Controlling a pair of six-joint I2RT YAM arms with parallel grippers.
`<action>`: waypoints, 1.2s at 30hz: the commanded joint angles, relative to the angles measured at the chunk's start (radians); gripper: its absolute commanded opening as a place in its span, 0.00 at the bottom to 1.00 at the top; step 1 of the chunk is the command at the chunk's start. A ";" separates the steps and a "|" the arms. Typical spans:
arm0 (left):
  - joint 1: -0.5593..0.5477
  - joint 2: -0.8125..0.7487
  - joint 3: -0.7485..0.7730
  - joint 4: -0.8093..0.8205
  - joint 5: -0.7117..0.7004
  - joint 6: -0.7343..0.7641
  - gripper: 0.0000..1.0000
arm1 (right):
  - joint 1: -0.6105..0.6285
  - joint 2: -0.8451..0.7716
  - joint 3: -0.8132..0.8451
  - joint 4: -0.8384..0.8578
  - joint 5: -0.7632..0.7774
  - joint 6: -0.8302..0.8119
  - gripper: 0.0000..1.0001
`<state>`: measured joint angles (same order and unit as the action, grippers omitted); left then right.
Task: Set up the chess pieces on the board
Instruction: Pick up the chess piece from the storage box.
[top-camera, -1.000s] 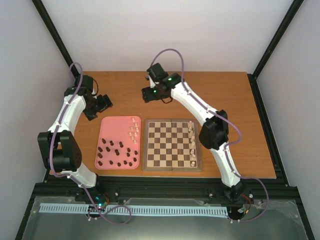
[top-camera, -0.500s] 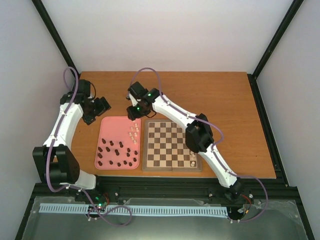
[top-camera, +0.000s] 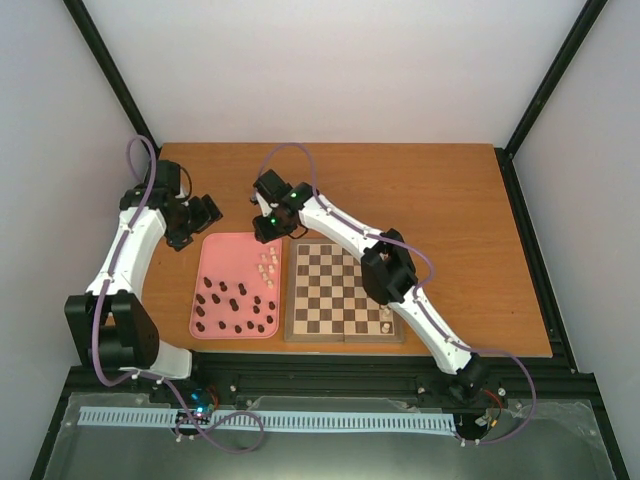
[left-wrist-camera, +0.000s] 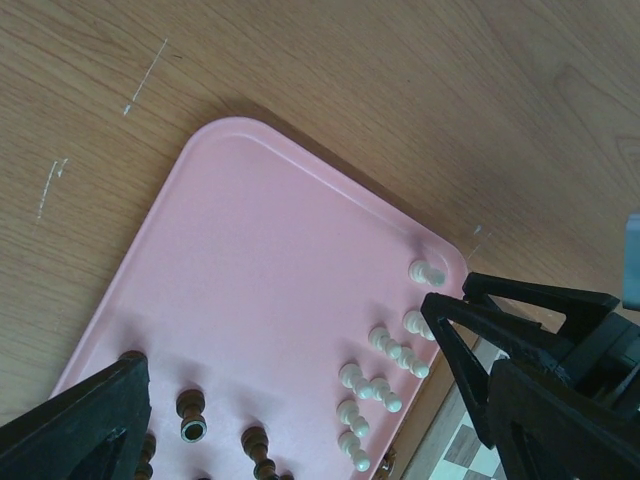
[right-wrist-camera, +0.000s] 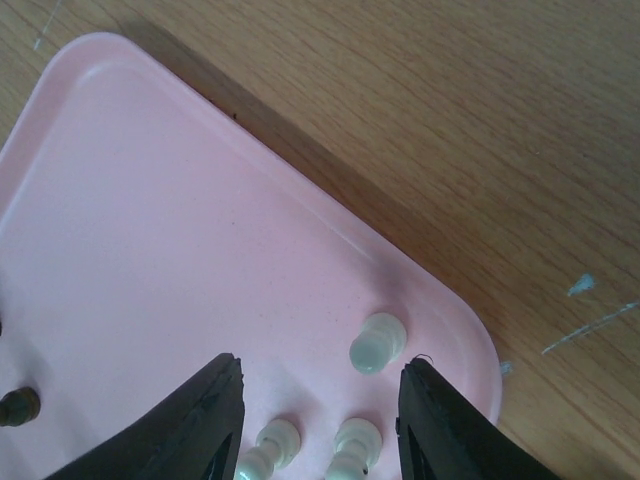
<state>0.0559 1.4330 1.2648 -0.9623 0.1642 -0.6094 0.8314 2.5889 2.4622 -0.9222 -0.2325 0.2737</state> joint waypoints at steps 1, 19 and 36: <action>-0.002 0.012 0.025 0.009 0.025 0.013 0.94 | 0.004 0.030 0.038 0.019 -0.002 0.011 0.44; -0.002 0.025 0.034 0.011 0.033 0.028 0.94 | 0.003 0.071 0.065 0.028 0.047 0.010 0.27; -0.002 0.028 0.011 0.023 0.047 0.025 0.94 | 0.002 0.090 0.066 -0.006 0.045 -0.006 0.17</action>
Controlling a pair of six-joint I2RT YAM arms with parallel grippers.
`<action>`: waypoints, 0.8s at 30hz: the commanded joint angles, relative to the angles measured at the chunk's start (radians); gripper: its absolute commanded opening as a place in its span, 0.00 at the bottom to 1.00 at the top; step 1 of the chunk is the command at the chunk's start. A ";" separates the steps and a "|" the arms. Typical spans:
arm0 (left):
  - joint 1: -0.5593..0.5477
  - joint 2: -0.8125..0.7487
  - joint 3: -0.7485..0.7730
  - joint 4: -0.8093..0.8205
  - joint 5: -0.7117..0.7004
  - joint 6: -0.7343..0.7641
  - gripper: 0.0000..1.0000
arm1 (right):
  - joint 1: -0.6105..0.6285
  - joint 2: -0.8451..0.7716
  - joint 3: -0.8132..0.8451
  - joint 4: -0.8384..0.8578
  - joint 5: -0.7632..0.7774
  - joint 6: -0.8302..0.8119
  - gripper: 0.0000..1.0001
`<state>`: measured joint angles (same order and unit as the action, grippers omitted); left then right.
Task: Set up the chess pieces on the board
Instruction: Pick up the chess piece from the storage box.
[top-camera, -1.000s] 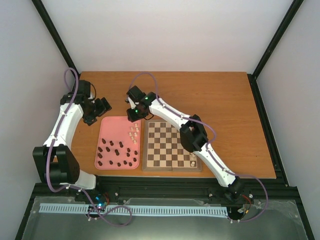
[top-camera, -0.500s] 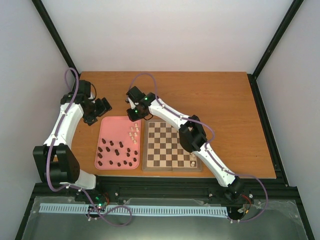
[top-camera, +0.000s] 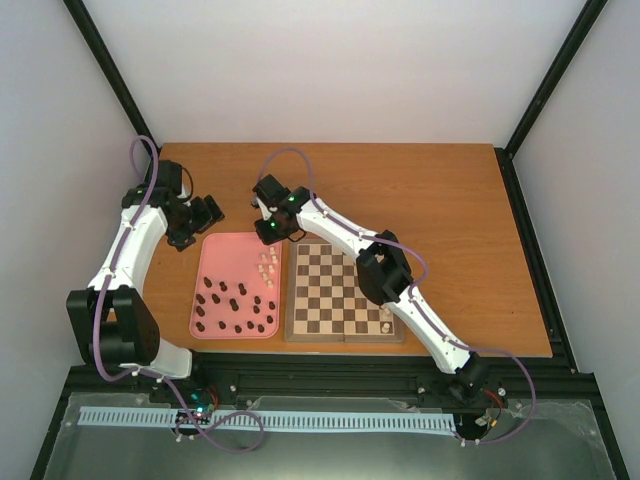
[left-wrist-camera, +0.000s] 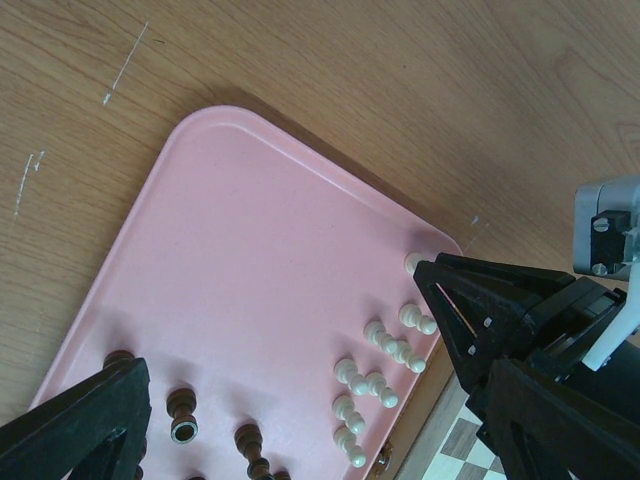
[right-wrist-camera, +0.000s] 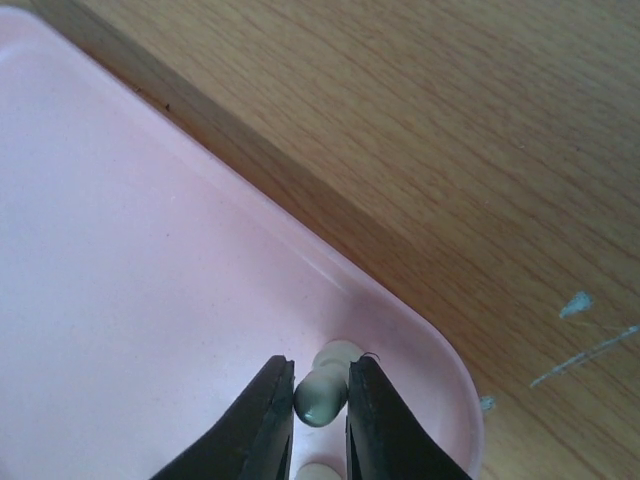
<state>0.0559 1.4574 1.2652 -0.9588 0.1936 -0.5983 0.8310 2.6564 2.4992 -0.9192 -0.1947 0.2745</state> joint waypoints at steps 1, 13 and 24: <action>-0.002 0.004 0.009 0.020 0.018 0.014 0.94 | 0.002 0.022 0.029 -0.010 0.007 -0.007 0.15; -0.002 0.003 0.012 0.022 0.021 0.017 0.94 | 0.001 -0.078 0.027 -0.012 0.098 -0.052 0.03; -0.002 0.013 0.032 0.027 0.021 0.011 0.94 | -0.072 -0.444 -0.271 -0.088 0.227 -0.066 0.03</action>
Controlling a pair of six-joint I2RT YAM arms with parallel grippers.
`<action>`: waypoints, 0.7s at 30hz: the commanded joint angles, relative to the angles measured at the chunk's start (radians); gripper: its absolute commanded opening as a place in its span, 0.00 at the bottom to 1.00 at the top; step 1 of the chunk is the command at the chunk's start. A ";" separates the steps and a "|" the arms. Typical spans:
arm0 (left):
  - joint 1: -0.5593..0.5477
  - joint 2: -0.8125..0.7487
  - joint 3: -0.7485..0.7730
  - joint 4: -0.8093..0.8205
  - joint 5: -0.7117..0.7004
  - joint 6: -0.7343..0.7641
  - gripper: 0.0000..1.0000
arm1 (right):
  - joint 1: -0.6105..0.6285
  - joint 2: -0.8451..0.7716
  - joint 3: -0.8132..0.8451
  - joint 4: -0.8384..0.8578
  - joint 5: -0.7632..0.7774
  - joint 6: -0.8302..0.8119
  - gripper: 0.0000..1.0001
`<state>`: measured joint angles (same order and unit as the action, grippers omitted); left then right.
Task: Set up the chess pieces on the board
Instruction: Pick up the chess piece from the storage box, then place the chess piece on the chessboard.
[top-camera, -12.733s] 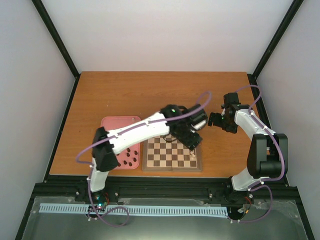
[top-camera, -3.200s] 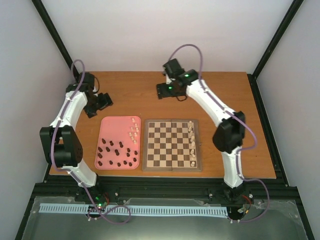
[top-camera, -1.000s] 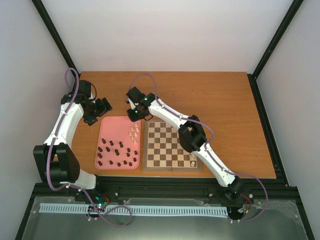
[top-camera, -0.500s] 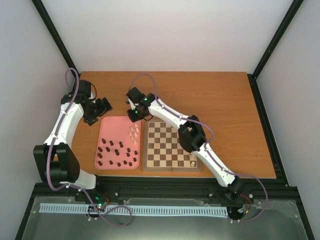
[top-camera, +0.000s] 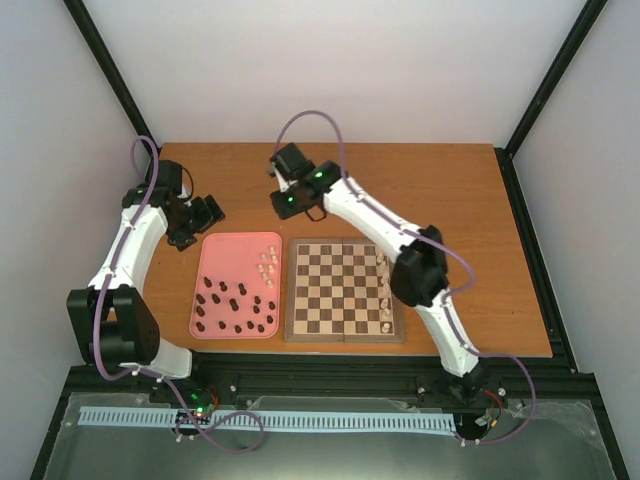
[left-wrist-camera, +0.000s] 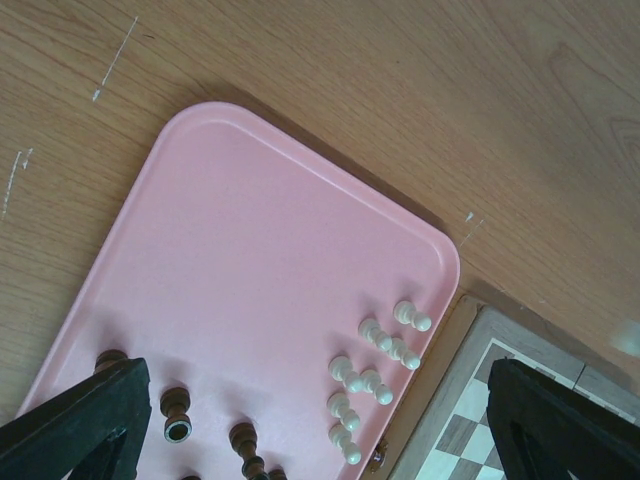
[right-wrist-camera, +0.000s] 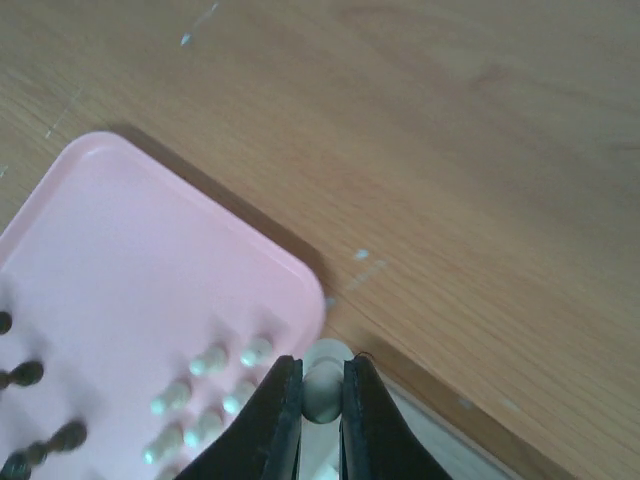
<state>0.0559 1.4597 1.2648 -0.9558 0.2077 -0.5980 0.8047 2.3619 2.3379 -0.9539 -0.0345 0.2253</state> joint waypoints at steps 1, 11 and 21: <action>-0.001 0.010 0.033 0.026 0.007 0.010 0.94 | -0.056 -0.185 -0.170 -0.059 0.076 -0.017 0.03; -0.002 0.031 0.044 0.025 0.012 0.019 1.00 | -0.181 -0.456 -0.681 -0.010 0.057 0.014 0.03; -0.002 0.043 0.046 0.024 0.007 0.018 1.00 | -0.252 -0.480 -0.805 0.003 0.072 -0.018 0.03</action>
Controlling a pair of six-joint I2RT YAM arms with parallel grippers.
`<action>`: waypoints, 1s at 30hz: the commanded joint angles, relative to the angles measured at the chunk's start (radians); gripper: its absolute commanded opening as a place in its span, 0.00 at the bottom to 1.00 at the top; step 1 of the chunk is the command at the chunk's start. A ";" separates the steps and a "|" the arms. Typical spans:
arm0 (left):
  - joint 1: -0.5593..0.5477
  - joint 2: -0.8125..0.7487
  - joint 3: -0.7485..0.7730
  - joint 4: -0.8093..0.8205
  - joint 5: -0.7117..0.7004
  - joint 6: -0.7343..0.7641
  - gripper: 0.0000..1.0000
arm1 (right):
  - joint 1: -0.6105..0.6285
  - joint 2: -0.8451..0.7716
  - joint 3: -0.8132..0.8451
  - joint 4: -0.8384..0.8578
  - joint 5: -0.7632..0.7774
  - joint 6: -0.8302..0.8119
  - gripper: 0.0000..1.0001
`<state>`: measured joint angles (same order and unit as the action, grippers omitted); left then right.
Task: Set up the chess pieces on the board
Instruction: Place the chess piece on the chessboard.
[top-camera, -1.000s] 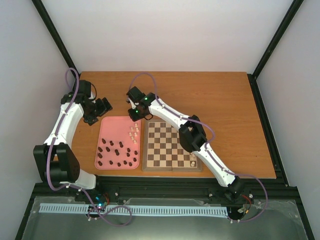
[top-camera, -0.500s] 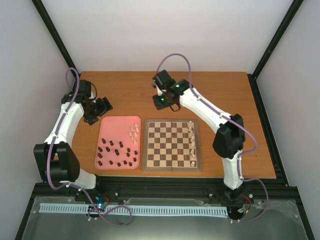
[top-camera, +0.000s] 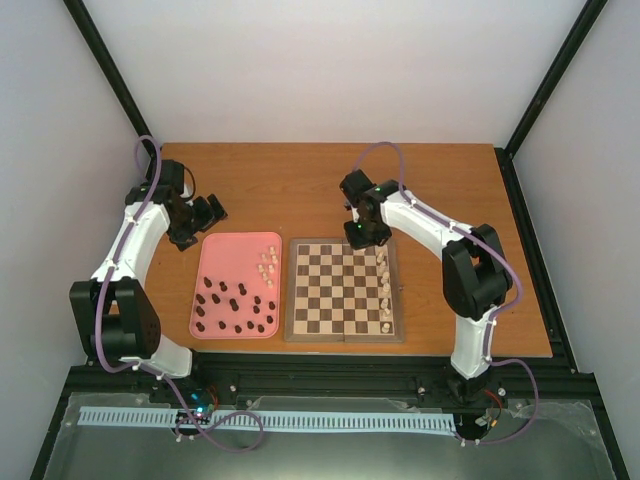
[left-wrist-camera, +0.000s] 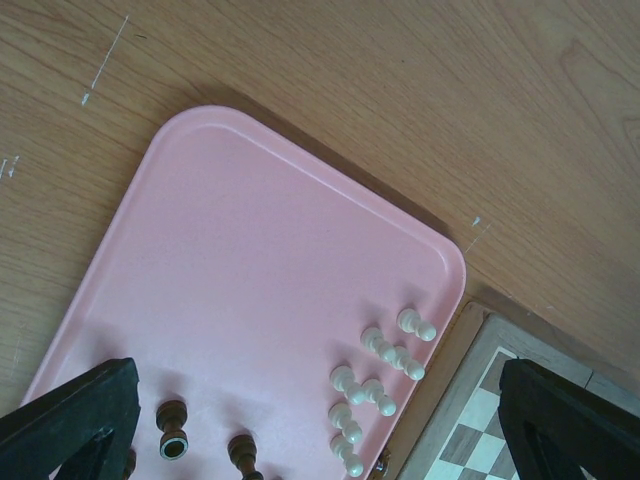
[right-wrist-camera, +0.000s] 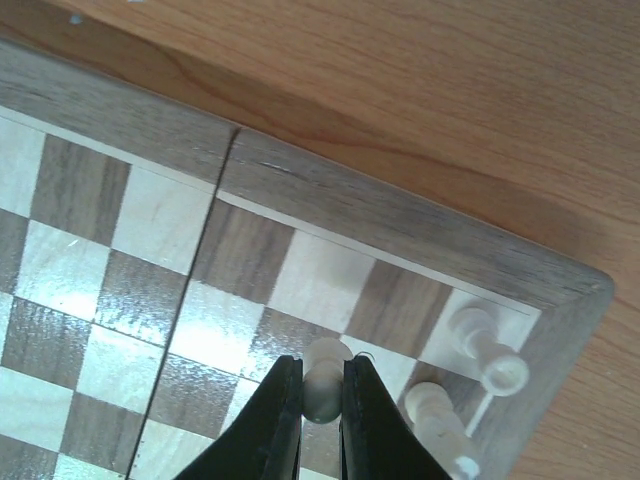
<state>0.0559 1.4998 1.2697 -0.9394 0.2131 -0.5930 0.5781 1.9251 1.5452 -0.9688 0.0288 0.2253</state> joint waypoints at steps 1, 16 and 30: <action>-0.002 0.003 0.039 0.008 0.002 0.013 1.00 | -0.027 -0.040 -0.012 0.013 0.014 -0.023 0.03; -0.002 0.000 0.024 0.007 -0.001 0.013 1.00 | -0.047 -0.003 -0.034 0.009 0.036 -0.028 0.03; -0.002 -0.004 0.016 0.013 -0.001 0.016 1.00 | -0.052 0.036 -0.047 0.052 0.031 -0.024 0.03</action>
<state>0.0559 1.4998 1.2705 -0.9390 0.2127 -0.5915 0.5369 1.9408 1.5051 -0.9413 0.0483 0.2024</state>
